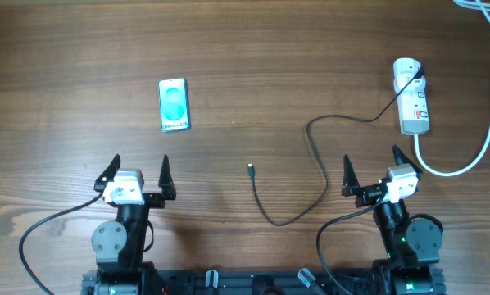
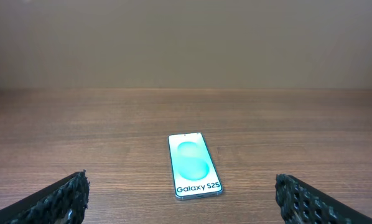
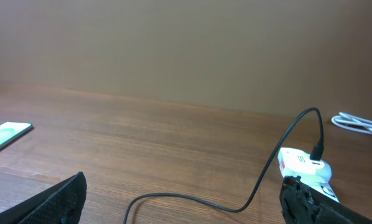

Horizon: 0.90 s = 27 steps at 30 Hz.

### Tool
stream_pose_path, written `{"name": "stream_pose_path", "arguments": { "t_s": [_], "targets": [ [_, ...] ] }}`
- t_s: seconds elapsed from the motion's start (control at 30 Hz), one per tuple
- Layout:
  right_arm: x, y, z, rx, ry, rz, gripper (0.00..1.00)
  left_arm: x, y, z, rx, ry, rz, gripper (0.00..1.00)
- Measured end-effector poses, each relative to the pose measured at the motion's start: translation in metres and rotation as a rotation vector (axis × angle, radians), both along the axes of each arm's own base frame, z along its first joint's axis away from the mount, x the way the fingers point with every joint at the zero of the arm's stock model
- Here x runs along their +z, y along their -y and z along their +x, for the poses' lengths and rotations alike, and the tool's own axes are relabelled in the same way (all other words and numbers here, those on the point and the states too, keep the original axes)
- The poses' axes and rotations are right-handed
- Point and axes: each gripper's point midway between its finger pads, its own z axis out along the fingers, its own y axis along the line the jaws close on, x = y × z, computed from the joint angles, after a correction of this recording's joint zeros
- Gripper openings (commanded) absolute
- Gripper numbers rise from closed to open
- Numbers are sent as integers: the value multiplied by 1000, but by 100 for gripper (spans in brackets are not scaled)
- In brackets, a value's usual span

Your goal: Plug charger to phone and switch on socket

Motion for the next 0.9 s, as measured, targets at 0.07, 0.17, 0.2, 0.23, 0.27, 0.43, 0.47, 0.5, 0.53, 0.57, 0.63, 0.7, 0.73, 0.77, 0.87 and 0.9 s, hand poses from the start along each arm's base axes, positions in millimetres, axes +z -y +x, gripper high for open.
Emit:
{"name": "stream_pose_path", "arguments": {
  "t_s": [0.07,0.17,0.2,0.23,0.27,0.43,0.47,0.5,0.53,0.57,0.63,0.7,0.73,0.77,0.87,0.9],
  "targets": [
    [0,0,0,0,0,0,100,0,0,0,0,0,0,100],
    [0,0,0,0,0,0,100,0,0,0,0,0,0,100],
    [0,0,0,0,0,0,100,0,0,0,-1,1,0,100],
    [0,0,0,0,0,0,100,1,0,0,-2,3,0,100],
    [0,0,0,0,0,0,100,1,1,0,-6,5,0,100],
    [0,0,0,0,0,0,100,2,1,0,-8,7,-1,100],
    [0,0,0,0,0,0,100,3,2,0,-9,11,-1,100],
    [0,0,0,0,0,0,100,3,3,0,-15,11,-1,100],
    [0,0,0,0,0,0,100,3,5,0,-28,11,-4,100],
    [0,0,0,0,0,0,100,3,8,0,-45,11,-7,100],
    [0,0,0,0,0,0,100,3,13,-1,-73,11,-10,100],
    [0,0,0,0,0,0,100,3,15,-1,-87,10,-18,100],
    [0,0,0,0,0,0,100,3,16,-1,-91,10,-22,100],
    [0,0,0,0,0,0,100,3,17,-1,-95,10,-30,100],
    [0,0,0,0,0,0,100,3,18,-1,-100,8,-48,100],
    [0,0,0,0,0,0,100,3,18,-1,-99,7,-53,100]
  ]
}}
